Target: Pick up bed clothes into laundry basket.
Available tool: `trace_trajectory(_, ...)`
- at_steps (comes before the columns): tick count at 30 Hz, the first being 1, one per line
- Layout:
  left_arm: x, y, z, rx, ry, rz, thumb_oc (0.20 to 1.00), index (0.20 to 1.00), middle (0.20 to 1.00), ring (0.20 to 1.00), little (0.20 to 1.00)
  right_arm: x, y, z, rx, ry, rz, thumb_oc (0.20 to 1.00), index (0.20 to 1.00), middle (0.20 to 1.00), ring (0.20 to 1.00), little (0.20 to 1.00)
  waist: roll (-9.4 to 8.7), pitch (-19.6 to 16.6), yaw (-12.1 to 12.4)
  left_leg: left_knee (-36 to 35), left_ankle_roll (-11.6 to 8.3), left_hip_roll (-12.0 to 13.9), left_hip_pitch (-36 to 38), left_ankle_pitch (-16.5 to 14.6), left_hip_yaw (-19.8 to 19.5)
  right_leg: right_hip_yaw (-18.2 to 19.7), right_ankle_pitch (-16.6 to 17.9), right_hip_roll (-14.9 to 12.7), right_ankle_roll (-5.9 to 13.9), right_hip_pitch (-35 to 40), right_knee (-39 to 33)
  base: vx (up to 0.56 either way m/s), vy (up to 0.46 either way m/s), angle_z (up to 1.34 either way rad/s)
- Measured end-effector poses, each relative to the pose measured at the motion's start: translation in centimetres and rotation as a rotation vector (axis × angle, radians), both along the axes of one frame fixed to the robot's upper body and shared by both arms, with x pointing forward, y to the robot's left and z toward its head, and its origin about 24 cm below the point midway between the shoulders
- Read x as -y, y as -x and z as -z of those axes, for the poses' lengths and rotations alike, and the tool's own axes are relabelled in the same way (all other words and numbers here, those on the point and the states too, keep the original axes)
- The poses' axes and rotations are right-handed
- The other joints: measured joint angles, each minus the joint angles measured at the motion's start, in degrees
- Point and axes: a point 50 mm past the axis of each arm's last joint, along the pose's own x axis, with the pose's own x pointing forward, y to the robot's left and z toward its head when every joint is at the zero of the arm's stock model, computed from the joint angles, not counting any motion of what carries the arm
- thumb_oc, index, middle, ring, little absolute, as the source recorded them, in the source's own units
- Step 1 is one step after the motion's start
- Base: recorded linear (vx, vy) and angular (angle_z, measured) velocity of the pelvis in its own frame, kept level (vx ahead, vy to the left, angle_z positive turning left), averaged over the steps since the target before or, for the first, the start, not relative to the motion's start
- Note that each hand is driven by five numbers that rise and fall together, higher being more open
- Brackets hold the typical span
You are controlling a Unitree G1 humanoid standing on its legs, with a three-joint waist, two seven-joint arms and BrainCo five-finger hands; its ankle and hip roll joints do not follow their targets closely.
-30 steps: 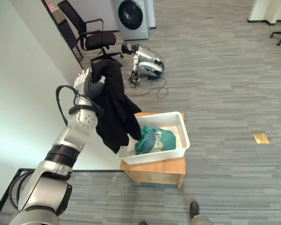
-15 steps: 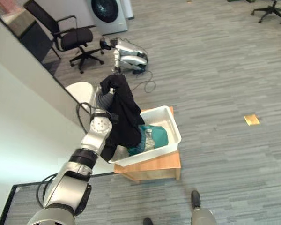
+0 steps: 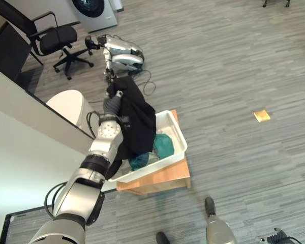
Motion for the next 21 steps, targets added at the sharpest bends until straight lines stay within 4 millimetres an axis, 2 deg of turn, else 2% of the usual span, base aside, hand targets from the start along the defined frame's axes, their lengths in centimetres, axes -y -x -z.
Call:
trace_trajectory(5,0.3,-0.4,-1.3,0.035,-0.005,0.008,0.2,0.2,0.2,0.2,0.2,0.0,0.1,0.0,-0.008,0.002,0.003,1.0,1.0,1.0,1.0,1.0,0.01,0.0,-0.4,0.2,0.2,-0.4,0.2,-0.2,2.6,2.0,0.3,0.2,0.04,-1.2,0.1,0.03,0.008,-0.22)
trace_trajectory(12,-0.1,-0.6,-1.4,0.021,-0.026,-0.023,0.2,0.2,0.2,0.2,0.2,0.0,-0.6,-0.1,0.007,0.004,-0.001,1.0,1.0,1.0,1.0,1.0,-0.02,0.2,-1.4,0.0,-0.2,-0.1,0.1,-0.5,3.8,2.8,0.4,0.8,0.02,-2.3,0.1,0.0,0.0,-0.11)
trace_trajectory(19,-1.6,-0.6,-0.1,-0.046,-0.082,-0.084,0.2,0.2,0.2,0.2,0.2,-0.2,-1.6,-0.3,0.023,0.005,-0.024,1.0,1.0,1.0,1.0,1.0,0.02,0.5,-1.2,0.0,-0.39,0.0,-0.8,-1.0,5.7,2.1,1.3,0.7,-0.21,-4.6,0.1,-0.01,-0.005,-0.18)
trace_trajectory(21,-1.8,-0.6,0.0,-0.056,-0.112,-0.094,0.2,0.2,0.2,0.2,0.2,-0.1,-1.8,-0.3,0.026,0.007,-0.024,1.0,1.0,1.0,1.0,1.0,0.02,0.8,-1.0,0.2,-0.38,0.0,-1.0,-0.9,6.0,2.1,2.0,0.8,-0.94,-5.0,0.2,-0.03,-0.006,-0.06)
